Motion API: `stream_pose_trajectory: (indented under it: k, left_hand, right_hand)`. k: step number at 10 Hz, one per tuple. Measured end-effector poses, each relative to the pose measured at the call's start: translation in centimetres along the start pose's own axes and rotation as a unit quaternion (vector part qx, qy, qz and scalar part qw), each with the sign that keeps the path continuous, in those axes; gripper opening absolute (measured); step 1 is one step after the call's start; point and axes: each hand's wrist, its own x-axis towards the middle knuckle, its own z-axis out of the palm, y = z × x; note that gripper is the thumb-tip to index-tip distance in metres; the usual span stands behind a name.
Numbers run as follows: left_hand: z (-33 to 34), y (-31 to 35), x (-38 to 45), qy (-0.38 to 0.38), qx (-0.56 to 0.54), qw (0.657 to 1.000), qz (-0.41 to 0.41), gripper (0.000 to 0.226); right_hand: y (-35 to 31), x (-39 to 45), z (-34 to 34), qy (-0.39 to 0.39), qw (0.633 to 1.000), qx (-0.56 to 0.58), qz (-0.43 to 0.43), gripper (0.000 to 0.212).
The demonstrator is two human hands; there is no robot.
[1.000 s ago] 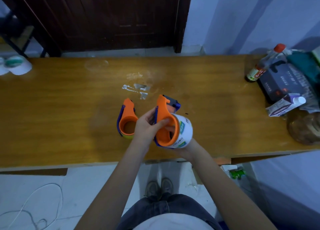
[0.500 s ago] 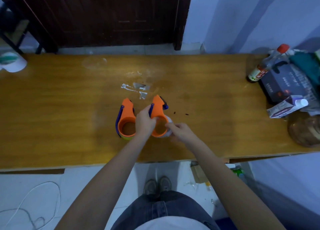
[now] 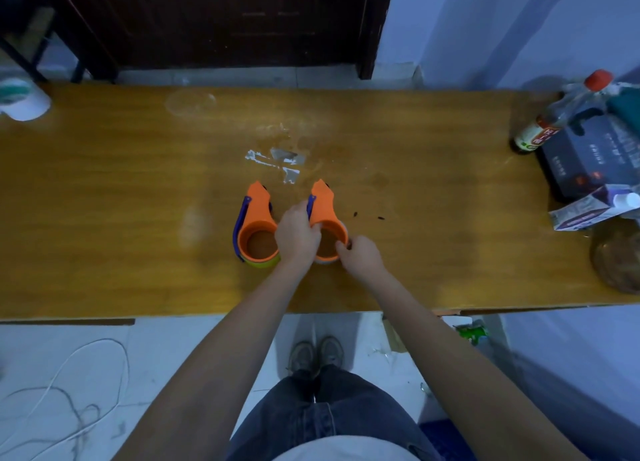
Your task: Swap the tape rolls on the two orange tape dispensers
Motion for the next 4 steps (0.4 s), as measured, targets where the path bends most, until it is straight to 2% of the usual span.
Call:
stream_pose_trajectory:
  k: [2, 4]
  left_hand:
    - [0.61, -0.35, 0.14, -0.004, 0.014, 1.000, 0.002, 0.045]
    - [0.65, -0.67, 0.30, -0.022, 0.024, 0.999, 0.021, 0.041]
  right_hand:
    - [0.08, 0.22, 0.04, -0.003, 1.000, -0.011, -0.007, 0.026]
    - [0.42, 0.45, 0.13, -0.020, 1.000, 0.001, -0.009, 0.031]
